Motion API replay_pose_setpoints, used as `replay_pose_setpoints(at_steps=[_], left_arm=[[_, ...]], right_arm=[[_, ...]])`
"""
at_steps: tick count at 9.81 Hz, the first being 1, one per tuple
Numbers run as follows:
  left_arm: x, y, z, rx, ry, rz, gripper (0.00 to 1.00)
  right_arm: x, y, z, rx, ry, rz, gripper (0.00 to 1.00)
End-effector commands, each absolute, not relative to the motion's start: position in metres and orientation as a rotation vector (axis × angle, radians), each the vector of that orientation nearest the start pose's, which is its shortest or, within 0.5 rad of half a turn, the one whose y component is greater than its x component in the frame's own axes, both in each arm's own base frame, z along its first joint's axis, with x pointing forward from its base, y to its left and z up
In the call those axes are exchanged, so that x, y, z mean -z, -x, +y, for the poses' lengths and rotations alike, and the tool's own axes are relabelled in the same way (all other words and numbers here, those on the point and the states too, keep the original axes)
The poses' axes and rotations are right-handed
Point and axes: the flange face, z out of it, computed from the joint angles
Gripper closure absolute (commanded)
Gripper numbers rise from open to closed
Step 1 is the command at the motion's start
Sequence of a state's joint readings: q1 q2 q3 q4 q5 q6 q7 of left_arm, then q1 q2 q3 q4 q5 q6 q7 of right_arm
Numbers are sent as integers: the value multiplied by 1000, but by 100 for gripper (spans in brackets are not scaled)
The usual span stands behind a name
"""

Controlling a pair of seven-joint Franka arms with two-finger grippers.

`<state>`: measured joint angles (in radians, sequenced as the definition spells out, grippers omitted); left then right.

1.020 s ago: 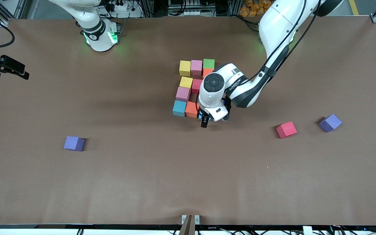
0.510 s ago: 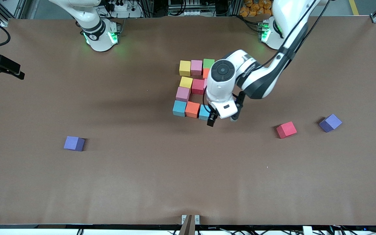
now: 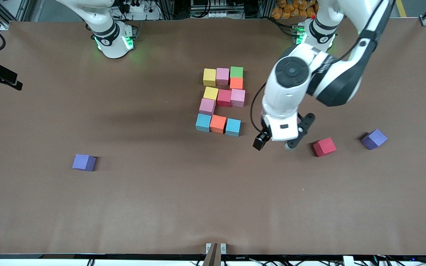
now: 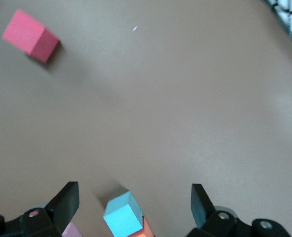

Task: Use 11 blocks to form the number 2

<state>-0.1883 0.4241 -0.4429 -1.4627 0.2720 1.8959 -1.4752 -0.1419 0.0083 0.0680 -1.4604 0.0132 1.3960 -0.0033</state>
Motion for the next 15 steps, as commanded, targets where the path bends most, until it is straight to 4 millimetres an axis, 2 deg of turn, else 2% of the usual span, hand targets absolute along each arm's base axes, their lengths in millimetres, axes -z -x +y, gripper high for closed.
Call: replay_pose_setpoints(at_steps=[1, 2, 4, 5, 6, 10, 11, 12, 15], left_arm=[[-498, -584, -316, 169, 2984, -828, 0], [-509, -592, -294, 186, 3003, -745, 0], [-529, -593, -273, 212, 3026, -597, 0], [-544, -595, -253, 225, 3035, -529, 0], [-558, -597, -236, 251, 3036, -549, 0], [-596, -590, -213, 295, 3100, -362, 0], [-598, -592, -197, 276, 3114, -262, 0], [-607, -583, -190, 251, 3106, -193, 0], [-631, -559, -156, 139, 3037, -170, 0]], right_arm=[[-662, -538, -43, -108, 3135, 101, 0], [-662, -539, -45, -110, 3134, 106, 0], [-653, -544, -45, -132, 3132, 106, 0], [-650, -546, -46, -139, 3129, 106, 0], [-644, -549, -46, -155, 3128, 106, 0], [-644, -549, -46, -155, 3128, 108, 0], [-644, -549, -47, -153, 3130, 109, 0], [-644, -549, -46, -153, 3129, 106, 0], [-644, -549, -46, -153, 3129, 106, 0]])
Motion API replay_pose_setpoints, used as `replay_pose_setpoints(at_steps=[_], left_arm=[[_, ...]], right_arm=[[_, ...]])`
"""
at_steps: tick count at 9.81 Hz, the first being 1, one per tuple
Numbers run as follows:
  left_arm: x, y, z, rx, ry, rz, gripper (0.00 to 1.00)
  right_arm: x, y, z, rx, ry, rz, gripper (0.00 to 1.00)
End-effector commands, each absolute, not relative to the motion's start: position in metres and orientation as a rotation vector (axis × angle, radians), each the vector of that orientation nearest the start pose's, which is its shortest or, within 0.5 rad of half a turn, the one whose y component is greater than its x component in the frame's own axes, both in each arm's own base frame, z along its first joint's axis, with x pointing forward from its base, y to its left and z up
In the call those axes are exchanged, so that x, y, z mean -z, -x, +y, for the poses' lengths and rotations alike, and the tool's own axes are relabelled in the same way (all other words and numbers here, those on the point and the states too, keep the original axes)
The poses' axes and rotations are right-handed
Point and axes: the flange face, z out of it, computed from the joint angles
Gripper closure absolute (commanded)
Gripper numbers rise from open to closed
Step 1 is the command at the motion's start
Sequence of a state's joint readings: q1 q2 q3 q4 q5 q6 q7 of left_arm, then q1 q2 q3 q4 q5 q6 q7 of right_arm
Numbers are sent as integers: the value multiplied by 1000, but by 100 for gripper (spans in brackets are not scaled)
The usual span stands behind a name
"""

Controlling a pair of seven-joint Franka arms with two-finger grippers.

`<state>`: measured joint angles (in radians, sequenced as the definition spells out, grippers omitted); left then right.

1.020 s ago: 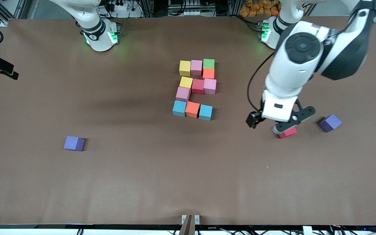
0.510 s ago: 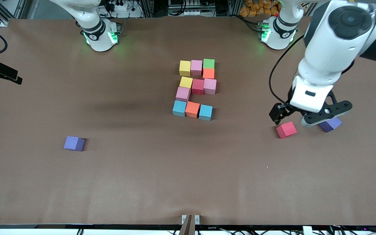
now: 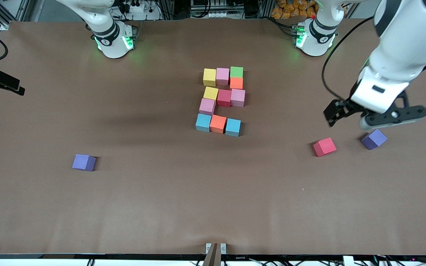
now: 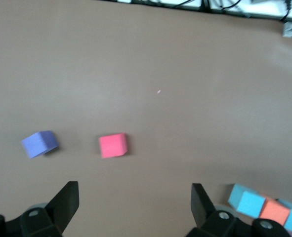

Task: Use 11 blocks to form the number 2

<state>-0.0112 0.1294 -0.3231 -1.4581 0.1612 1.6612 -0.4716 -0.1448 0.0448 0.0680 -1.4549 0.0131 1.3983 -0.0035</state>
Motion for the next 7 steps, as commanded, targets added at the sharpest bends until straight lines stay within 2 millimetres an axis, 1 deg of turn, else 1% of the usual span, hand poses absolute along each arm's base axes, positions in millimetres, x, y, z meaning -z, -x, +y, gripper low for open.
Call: replay_pose_setpoints(at_steps=[1, 2, 3, 5, 6, 7], left_arm=[[-634, -555, -143, 105, 3028, -79, 0], [-639, -551, -132, 72, 3020, 14, 0], [-643, -547, -123, 70, 3016, 18, 0], [-646, -530, -115, 69, 3019, -4, 0], [-649, -531, -106, 67, 3040, -36, 0], [-649, -531, -104, 68, 3040, -36, 0]], right_arm=[[-645, -550, -46, -151, 3129, 106, 0], [-645, -550, -46, -151, 3129, 108, 0], [-645, -550, -46, -151, 3127, 108, 0], [-644, -550, -46, -153, 3127, 105, 0], [-644, -550, -46, -153, 3127, 105, 0], [-644, -550, -46, -153, 3127, 105, 0]])
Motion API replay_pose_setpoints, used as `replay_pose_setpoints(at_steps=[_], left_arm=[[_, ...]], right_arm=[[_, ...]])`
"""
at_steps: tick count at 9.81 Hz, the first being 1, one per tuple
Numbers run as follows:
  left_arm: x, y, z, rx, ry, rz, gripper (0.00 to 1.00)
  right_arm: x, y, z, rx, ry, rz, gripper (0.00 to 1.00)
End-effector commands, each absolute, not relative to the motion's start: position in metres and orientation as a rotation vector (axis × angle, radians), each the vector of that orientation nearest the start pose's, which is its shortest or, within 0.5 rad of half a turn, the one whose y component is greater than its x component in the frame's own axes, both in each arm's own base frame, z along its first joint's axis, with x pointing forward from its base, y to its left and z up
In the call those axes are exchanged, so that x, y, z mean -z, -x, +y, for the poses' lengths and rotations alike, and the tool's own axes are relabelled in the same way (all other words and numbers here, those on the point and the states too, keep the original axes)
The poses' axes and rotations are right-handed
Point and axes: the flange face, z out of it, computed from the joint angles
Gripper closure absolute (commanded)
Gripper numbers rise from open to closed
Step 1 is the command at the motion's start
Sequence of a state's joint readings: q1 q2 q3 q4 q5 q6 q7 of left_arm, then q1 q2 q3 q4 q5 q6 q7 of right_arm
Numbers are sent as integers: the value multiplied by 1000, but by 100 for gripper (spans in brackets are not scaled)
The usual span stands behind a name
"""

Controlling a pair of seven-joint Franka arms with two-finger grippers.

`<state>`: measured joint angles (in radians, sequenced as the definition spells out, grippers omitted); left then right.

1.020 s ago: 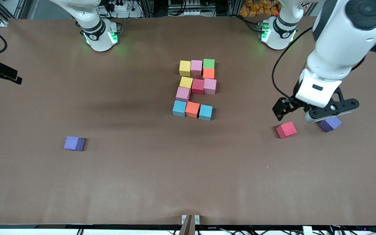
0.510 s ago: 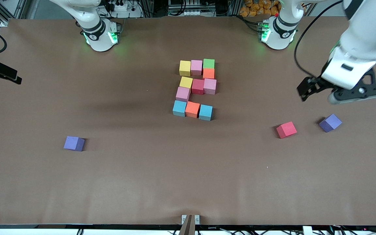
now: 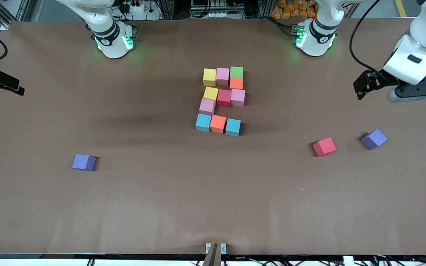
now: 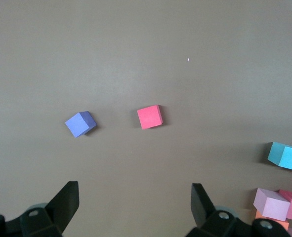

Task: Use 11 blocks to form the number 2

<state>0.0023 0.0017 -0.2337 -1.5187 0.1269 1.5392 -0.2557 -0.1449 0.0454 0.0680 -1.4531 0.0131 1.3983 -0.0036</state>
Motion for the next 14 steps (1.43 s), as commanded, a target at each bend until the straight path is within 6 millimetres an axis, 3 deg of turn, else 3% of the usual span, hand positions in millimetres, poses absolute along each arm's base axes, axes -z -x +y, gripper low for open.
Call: replay_pose_setpoints(at_steps=[1, 4, 6, 14], left_arm=[[-650, -532, -99, 72, 3042, -48, 0], [-652, -532, -95, 69, 3043, 14, 0], [-656, -531, -79, 65, 3119, -4, 0], [-660, -532, -73, 74, 3109, -26, 0]], right_arm=[[-644, -550, -46, -153, 3127, 105, 0], [-644, -550, -45, -153, 3127, 103, 0], [-644, -550, -45, -153, 3127, 103, 0], [-643, -550, -46, -158, 3128, 103, 0]])
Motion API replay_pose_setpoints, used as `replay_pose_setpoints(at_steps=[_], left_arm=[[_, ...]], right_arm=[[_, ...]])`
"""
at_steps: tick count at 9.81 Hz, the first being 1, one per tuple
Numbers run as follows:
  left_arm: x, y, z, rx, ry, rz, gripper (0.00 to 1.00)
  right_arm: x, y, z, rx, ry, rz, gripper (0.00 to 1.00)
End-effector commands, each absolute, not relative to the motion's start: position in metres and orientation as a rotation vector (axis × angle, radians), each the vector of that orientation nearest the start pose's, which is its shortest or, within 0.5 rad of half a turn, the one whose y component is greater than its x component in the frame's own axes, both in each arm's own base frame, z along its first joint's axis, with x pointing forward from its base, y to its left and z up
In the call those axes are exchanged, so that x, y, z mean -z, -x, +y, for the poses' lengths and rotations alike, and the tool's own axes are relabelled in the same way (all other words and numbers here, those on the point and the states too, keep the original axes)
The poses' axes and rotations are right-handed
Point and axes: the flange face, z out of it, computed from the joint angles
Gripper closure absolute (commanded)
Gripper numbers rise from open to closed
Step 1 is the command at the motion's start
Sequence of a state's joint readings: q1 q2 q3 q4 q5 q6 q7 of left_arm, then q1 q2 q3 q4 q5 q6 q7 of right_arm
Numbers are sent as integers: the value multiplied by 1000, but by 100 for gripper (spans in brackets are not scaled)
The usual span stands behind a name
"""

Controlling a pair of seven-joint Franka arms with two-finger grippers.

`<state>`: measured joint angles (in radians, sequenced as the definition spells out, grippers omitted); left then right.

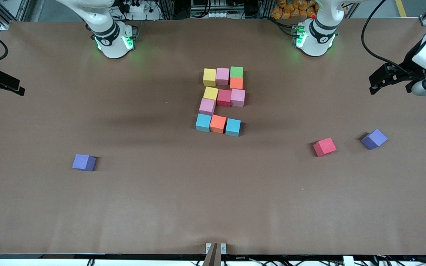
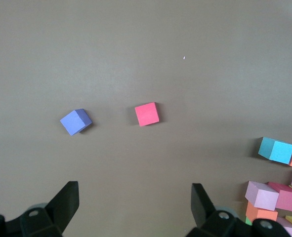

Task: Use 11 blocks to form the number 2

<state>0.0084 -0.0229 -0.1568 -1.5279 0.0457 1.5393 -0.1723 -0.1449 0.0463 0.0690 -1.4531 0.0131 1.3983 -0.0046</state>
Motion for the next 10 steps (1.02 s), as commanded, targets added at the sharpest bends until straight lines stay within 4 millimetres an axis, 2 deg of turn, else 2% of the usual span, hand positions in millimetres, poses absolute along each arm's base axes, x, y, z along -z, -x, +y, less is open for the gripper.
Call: replay_pose_setpoints(at_steps=[1, 5, 7, 10], left_arm=[[-660, -531, -72, 73, 3100, -27, 0], [-663, -528, -75, 80, 3102, -6, 0], [-664, -520, -89, 45, 3101, 57, 0], [-659, -519, -92, -1, 3099, 123, 0]], right_arm=[[-644, -550, -46, -156, 3128, 103, 0], [-643, -550, -45, -158, 3127, 103, 0], [-643, -550, -45, -158, 3127, 103, 0], [-643, -550, -46, -160, 3128, 103, 0]])
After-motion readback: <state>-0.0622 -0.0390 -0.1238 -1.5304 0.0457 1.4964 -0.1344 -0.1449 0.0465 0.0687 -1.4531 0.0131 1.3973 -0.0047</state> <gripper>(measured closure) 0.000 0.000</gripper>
